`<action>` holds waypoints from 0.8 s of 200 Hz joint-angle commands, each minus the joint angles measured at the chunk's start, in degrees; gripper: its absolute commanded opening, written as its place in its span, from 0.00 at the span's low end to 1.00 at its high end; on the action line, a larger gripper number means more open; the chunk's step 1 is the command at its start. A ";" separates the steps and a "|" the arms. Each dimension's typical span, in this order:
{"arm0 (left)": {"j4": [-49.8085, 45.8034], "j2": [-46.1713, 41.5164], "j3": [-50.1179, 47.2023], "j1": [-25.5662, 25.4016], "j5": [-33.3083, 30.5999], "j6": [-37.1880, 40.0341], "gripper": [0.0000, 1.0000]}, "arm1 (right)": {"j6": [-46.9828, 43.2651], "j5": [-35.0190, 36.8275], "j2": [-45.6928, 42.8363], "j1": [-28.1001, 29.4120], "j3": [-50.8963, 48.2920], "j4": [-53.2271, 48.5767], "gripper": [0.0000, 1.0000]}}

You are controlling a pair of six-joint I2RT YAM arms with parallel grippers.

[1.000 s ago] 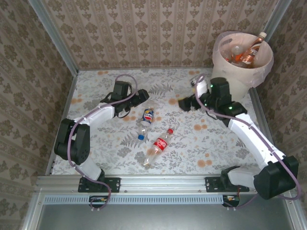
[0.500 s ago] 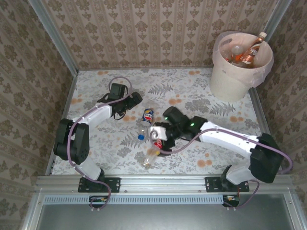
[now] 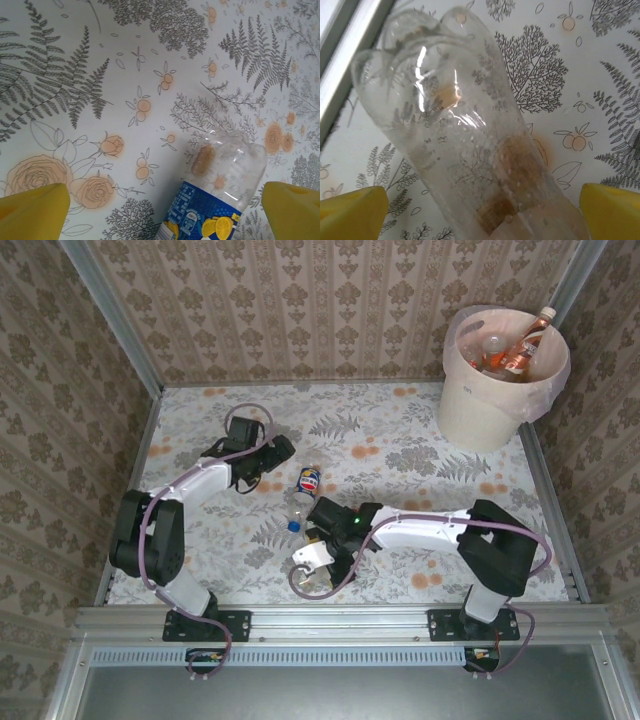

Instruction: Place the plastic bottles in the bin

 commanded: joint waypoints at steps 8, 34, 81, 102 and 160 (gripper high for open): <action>-1.50 -1.61 -0.76 0.67 -0.59 -1.00 1.00 | -1.82 5.86 3.09 0.01 2.40 0.50 0.96; -1.50 -1.36 -0.79 0.87 -0.54 -0.95 1.00 | 0.05 9.60 4.76 -1.37 3.43 -1.60 0.82; -1.58 0.34 0.25 0.99 0.09 -1.00 1.00 | 0.55 9.57 0.68 -4.06 -0.76 -0.07 0.59; -1.58 1.03 0.62 0.98 0.47 -1.01 1.00 | 1.40 10.16 -1.27 -6.17 -2.64 0.21 0.52; 1.11 2.04 0.87 0.89 2.94 -0.93 1.00 | 15.17 0.21 -13.76 -14.62 -6.42 7.00 0.39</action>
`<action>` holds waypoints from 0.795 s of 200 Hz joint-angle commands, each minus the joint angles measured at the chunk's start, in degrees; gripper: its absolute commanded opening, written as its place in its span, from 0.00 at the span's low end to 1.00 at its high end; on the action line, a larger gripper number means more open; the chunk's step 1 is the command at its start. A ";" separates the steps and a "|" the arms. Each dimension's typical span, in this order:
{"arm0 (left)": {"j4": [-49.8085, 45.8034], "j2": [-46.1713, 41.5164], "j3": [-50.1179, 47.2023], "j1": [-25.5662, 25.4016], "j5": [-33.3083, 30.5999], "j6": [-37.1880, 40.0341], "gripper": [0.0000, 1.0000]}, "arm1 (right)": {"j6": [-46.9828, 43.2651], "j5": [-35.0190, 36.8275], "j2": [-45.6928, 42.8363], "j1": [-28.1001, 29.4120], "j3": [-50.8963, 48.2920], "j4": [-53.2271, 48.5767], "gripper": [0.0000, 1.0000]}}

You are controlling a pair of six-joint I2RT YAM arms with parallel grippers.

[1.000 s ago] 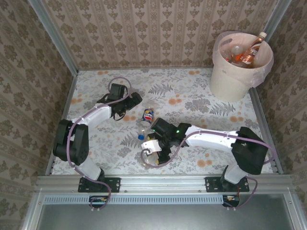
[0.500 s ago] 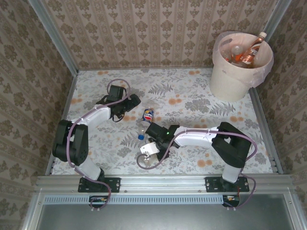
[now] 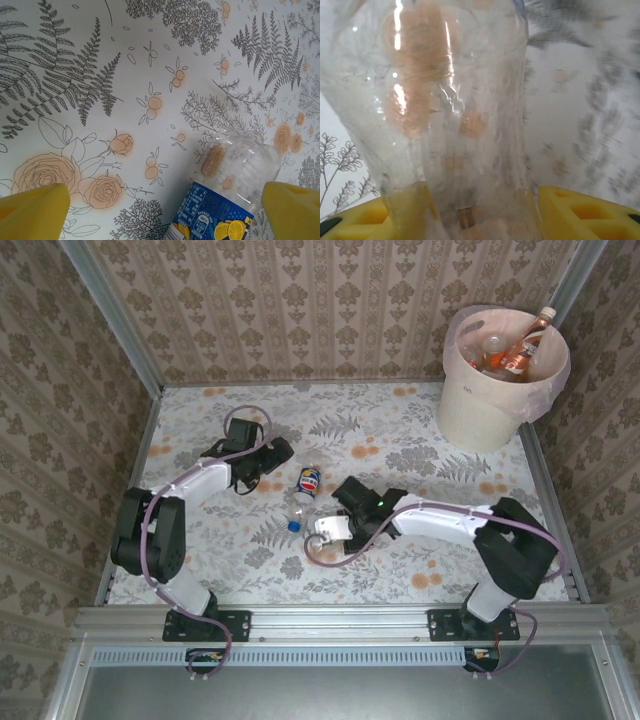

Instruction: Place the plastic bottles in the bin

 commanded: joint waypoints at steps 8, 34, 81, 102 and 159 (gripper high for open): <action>1.27 1.06 1.26 0.09 2.03 -0.80 1.00 | 12.03 -6.96 -8.70 -5.11 -2.01 7.26 0.38; 2.10 1.57 1.35 -0.27 2.60 -0.98 1.00 | 24.09 -7.15 -14.37 -10.81 -2.67 14.15 0.39; 2.11 2.40 2.21 -0.71 3.06 -0.98 1.00 | 41.09 -4.51 -20.73 -20.71 -4.37 28.23 0.36; 2.06 2.66 2.56 -0.80 3.20 -0.97 1.00 | 45.47 -2.31 -22.62 -25.68 -2.10 32.57 0.35; 2.30 2.31 2.19 -0.88 3.39 -0.93 1.00 | 43.71 9.24 -19.64 -37.75 10.47 41.11 0.34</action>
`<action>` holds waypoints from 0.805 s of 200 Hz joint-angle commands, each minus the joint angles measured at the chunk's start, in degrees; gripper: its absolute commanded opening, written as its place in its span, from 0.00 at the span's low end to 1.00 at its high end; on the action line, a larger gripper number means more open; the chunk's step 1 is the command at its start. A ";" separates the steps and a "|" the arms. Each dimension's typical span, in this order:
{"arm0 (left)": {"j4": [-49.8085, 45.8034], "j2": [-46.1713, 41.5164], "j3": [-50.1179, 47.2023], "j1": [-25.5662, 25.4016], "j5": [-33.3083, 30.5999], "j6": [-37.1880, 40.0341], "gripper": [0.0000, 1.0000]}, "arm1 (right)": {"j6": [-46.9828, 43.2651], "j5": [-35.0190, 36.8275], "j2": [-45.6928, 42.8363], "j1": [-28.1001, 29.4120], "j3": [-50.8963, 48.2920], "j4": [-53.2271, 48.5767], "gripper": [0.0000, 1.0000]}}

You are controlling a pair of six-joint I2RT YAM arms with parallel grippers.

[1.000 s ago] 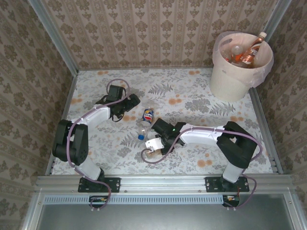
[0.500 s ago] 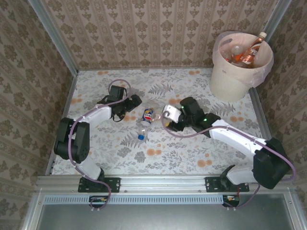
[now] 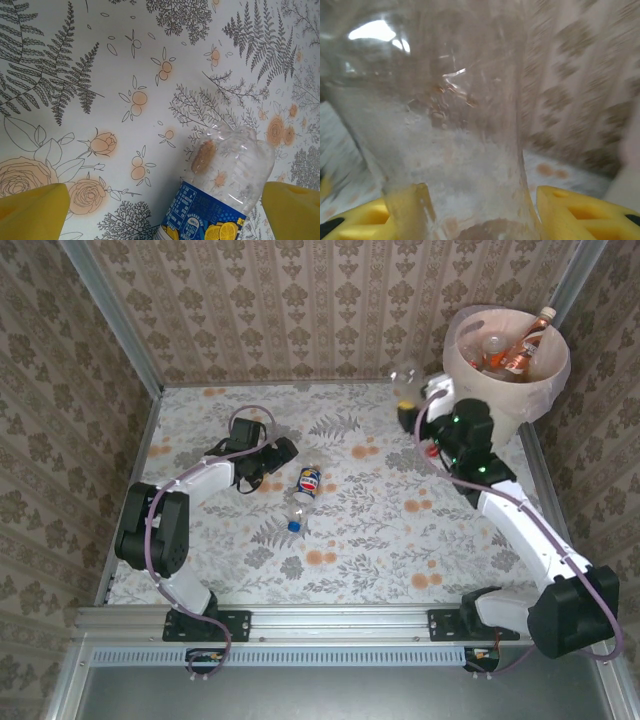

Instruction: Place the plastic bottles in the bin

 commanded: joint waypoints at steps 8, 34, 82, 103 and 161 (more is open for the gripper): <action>0.88 -0.03 1.22 -0.38 0.86 -0.80 1.00 | -0.77 8.93 2.67 -4.91 7.49 12.64 0.34; 0.99 -0.39 1.04 -0.37 0.65 -0.80 1.00 | -5.61 11.47 8.64 -9.17 11.15 26.81 0.34; 1.17 -1.23 0.32 -0.48 -0.14 -1.02 1.00 | -10.43 16.20 20.79 -12.74 20.27 37.28 0.36; 1.33 -1.18 -0.03 -0.56 -0.15 -1.20 1.00 | -10.02 16.84 23.27 -13.09 21.72 31.80 0.36; 0.71 -1.26 -0.29 -0.56 -0.84 -0.85 1.00 | -3.59 18.01 23.36 -17.10 24.83 4.09 0.36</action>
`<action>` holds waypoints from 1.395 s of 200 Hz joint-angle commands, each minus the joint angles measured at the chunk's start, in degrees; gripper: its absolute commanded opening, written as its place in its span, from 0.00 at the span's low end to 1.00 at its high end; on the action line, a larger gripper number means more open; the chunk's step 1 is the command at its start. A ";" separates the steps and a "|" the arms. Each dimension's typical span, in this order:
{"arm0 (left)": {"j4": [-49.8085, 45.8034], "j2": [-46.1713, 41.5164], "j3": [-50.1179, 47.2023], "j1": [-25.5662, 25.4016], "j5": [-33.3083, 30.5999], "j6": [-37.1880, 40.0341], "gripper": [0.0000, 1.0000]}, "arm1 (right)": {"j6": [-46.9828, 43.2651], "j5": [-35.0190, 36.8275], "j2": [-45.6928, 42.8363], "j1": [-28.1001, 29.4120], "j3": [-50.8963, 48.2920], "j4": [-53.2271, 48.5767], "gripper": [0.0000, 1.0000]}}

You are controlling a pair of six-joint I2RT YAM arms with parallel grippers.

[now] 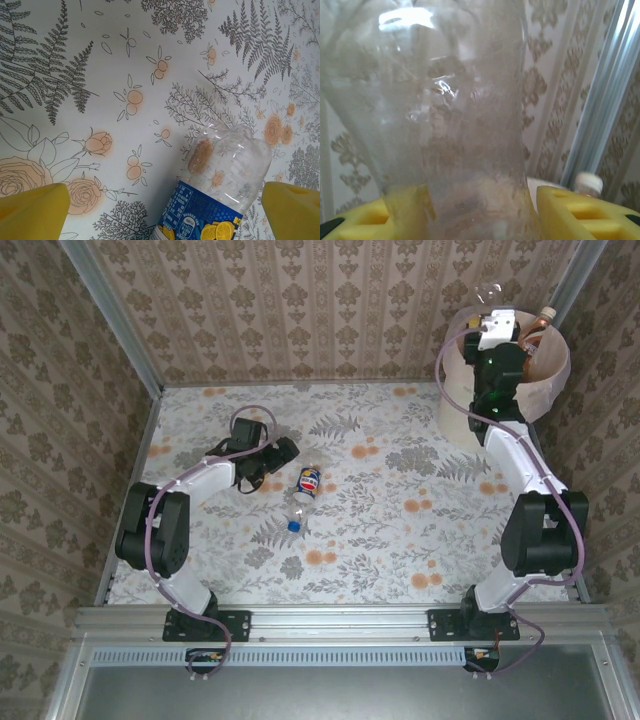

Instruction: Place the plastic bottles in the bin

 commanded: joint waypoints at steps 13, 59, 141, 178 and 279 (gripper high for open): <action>0.34 -0.78 -0.16 -0.19 -0.67 -0.61 1.00 | 1.02 1.71 -0.47 -2.20 6.04 -20.71 0.37; 0.64 1.41 0.59 -0.27 0.47 -1.22 1.00 | 0.65 1.09 6.71 -4.27 17.60 -39.93 0.40; -0.76 1.85 1.67 -0.14 -0.67 -0.52 1.00 | 6.64 0.17 19.23 -4.36 40.42 -60.39 0.78; -0.98 2.95 2.35 -0.14 -0.48 -0.52 1.00 | 9.90 -8.63 16.08 -4.74 40.76 -60.74 0.87; -1.25 4.13 3.13 -0.19 0.10 -0.19 1.00 | 8.84 -5.21 21.89 -6.37 37.35 -60.26 0.56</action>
